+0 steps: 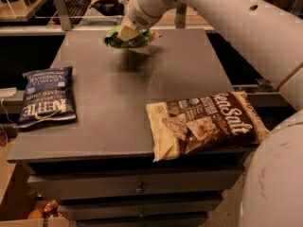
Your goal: Move green rice chip bag near brown chip bag
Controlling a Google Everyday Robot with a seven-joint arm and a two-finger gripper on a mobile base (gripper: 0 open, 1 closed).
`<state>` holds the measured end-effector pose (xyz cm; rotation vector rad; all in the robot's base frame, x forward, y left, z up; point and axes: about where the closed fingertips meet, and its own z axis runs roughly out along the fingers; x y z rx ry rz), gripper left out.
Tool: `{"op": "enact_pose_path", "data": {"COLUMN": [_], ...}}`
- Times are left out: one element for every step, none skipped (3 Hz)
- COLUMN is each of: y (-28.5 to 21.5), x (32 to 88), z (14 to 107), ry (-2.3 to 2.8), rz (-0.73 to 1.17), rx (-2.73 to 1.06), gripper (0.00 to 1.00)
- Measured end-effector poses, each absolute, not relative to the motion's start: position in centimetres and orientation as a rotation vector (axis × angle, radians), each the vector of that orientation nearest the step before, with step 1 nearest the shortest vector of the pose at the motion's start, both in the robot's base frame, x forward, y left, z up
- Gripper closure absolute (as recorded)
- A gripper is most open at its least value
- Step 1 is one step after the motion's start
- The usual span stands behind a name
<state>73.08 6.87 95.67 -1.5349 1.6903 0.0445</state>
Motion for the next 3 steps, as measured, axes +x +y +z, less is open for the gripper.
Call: {"op": "enact_pose_path", "data": {"y": [6.0, 4.4, 2.0], "x": [70.2, 67.6, 65.0], "z": [95.4, 95.1, 95.1], "ry": [1.718, 1.765, 1.833], "rz": [0.051, 0.045, 0.018], "rx": [-1.569, -1.577, -1.558], "gripper": [1.0, 1.0, 1.0]}}
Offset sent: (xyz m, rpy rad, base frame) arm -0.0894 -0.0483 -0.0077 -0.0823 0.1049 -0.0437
